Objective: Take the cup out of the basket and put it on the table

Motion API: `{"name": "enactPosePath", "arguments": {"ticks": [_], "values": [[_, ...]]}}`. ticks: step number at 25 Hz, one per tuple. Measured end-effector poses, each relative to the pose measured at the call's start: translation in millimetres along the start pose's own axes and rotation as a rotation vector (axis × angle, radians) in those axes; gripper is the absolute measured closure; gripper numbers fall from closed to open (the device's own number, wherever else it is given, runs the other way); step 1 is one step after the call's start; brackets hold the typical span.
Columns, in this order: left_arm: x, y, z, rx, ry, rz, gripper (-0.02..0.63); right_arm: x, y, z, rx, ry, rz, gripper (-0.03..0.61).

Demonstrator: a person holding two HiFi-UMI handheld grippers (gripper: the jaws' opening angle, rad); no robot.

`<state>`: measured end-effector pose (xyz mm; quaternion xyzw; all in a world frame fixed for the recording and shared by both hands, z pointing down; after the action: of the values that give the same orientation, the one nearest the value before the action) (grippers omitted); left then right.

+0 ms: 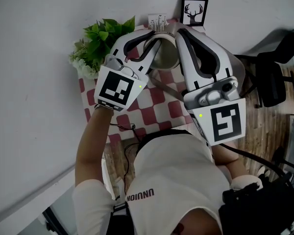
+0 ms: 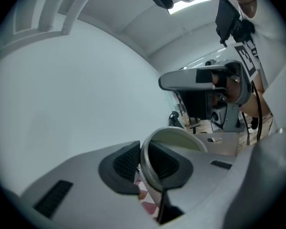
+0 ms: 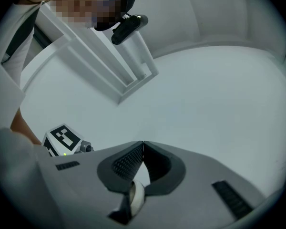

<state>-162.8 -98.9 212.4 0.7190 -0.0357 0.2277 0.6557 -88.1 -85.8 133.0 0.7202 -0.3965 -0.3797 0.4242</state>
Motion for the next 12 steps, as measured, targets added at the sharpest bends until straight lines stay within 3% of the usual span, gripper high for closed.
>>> {"name": "enactPosePath", "arguments": {"ticks": [12], "values": [[-20.1,3.3,-60.3,-0.023,-0.157,-0.009,0.548,-46.5,-7.1,14.7,0.058,-0.112,0.048,0.56]]}}
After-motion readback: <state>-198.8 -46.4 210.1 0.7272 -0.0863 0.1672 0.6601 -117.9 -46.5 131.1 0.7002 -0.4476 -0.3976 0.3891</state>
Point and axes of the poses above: the fingertips, and each gripper's own axes: z forward along the fingers, x to its right, y out of its underside, the point moved 2 cm from there along -z, backward along the fingers, and after that the axes turned 7 degrees about x, right-handed, at the moved point
